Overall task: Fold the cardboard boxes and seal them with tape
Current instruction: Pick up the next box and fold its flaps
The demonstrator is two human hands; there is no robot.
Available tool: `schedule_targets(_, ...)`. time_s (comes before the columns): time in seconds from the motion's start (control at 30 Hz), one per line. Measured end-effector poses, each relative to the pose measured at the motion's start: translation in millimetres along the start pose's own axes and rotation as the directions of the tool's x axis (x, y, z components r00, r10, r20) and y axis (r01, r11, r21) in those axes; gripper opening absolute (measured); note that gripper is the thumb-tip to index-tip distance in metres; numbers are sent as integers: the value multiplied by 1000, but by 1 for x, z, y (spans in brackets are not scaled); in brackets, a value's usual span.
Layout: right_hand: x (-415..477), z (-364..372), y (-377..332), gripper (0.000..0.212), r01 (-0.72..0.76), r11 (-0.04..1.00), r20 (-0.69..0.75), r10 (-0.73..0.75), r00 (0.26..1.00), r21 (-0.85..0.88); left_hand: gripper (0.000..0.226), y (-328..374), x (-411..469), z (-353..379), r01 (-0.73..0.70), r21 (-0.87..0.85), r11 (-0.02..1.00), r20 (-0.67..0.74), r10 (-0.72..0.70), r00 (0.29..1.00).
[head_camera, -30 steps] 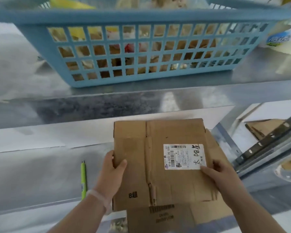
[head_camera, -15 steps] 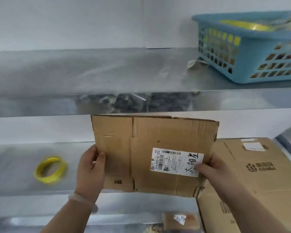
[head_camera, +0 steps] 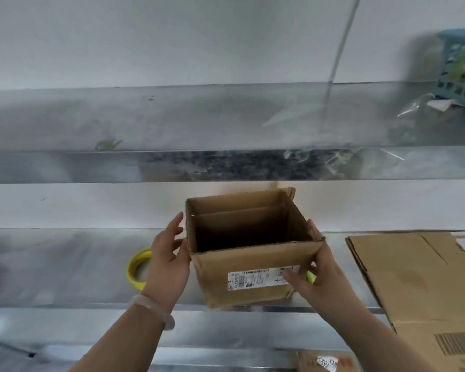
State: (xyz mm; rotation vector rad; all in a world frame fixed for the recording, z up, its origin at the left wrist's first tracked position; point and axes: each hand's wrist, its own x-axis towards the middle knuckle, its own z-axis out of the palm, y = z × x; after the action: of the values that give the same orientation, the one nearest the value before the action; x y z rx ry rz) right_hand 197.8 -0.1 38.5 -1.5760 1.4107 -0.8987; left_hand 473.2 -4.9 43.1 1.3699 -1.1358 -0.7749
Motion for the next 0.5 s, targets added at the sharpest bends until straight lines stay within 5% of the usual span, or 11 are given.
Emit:
schedule_targets(0.17,2,8,-1,88,126,987,-13,-128,992,-95,21,3,4,-14,-87,10,996,66,87,994)
schedule_targets(0.23,3,8,-4,73,174,983,-37,-177,984,-59,44,-2,5,-21,-134,-25,991,188,137,973)
schedule_targets(0.33,9,10,-10,40,198,980,-77,-198,977,-18,83,-15,18,-33,37,-137,990,364,15,931)
schedule_targets(0.43,14,10,-16,19,194,980,-110,-197,974,-31,55,-15,28,-37,34,5,999,423,-33,906)
schedule_targets(0.5,17,8,-18,21,158,986,-112,-163,980,-49,28,-11,24,-35,-202,181,963,376,122,919)
